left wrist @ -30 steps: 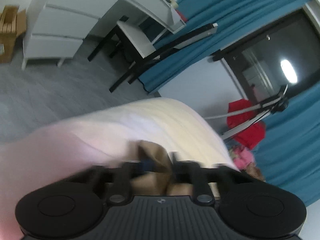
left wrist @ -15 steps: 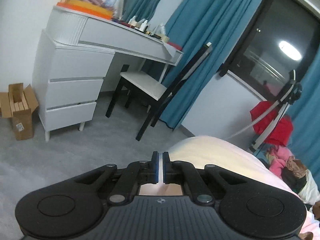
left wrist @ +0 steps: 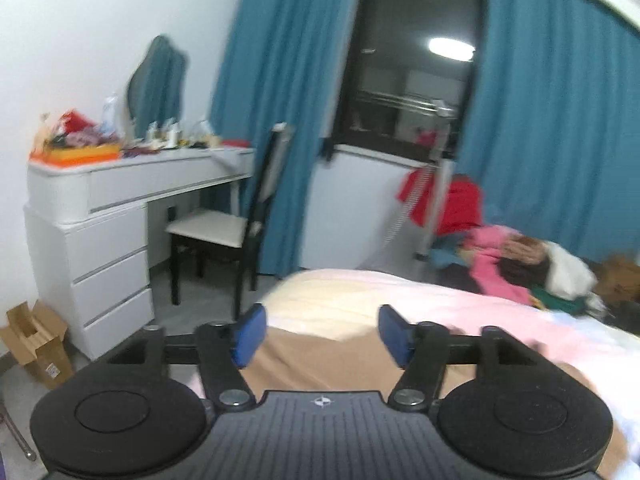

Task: Fold clothes
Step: 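Move the right gripper to the side edge of the shirt, then grasp the shirt side edge with the right gripper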

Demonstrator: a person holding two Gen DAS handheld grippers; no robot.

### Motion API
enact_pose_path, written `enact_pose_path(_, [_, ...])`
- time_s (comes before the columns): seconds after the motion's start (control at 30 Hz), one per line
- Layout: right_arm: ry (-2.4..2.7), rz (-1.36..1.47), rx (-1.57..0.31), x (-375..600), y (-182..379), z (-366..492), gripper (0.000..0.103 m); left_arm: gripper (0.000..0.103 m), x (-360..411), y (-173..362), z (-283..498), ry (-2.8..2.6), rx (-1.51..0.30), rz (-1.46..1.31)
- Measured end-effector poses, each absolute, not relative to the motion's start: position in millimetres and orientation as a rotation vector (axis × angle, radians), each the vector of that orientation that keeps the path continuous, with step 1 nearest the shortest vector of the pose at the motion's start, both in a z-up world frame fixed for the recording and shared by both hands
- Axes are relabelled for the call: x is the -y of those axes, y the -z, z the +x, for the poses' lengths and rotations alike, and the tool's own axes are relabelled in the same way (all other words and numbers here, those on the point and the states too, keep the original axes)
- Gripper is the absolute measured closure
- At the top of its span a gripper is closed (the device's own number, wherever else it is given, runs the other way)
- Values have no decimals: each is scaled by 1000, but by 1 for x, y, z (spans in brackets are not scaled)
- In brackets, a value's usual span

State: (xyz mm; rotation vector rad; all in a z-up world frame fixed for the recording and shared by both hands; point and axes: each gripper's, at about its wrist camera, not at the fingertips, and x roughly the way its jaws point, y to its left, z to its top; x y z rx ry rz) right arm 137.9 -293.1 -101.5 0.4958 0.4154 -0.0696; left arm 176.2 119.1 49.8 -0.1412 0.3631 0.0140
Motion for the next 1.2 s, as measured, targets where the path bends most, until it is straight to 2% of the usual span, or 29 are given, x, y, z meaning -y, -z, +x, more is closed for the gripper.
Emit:
enact_pose_path(0.07, [64, 503, -408, 294, 98, 133, 22, 22, -93, -57, 135, 23, -374, -127])
enact_pose_path(0.23, [43, 508, -395, 294, 90, 116, 22, 2, -43, -48, 51, 49, -381, -106])
enact_pose_path(0.27, [38, 507, -397, 294, 89, 113, 22, 0, -38, -42, 41, 63, -397, -109])
enact_pose_path(0.43, [-10, 577, -447, 296, 90, 97, 22, 0, -34, -6, 4, 83, -449, -206])
enact_pose_path(0.5, [-51, 692, -476, 304, 97, 96, 22, 0, -39, 13, 0, 68, -491, -261])
enact_pose_path(0.6, [-70, 866, -494, 320, 112, 105, 20, 0, -50, 31, 18, 86, -556, -293])
enact_pose_path(0.73, [-59, 1043, -517, 339, 134, 136, 20, 0, -58, 38, 36, 115, -553, -289])
enact_pose_path(0.93, [64, 1067, -538, 374, 168, 190, 21, 1, -59, 56, 57, 152, -606, -311])
enact_pose_path(1.07, [70, 1189, -459, 391, 193, 207, 19, 1, -63, 67, 72, 171, -640, -382])
enact_pose_path(1.2, [23, 1148, -366, 390, 189, 234, 21, 1, -63, 78, 82, 168, -663, -403])
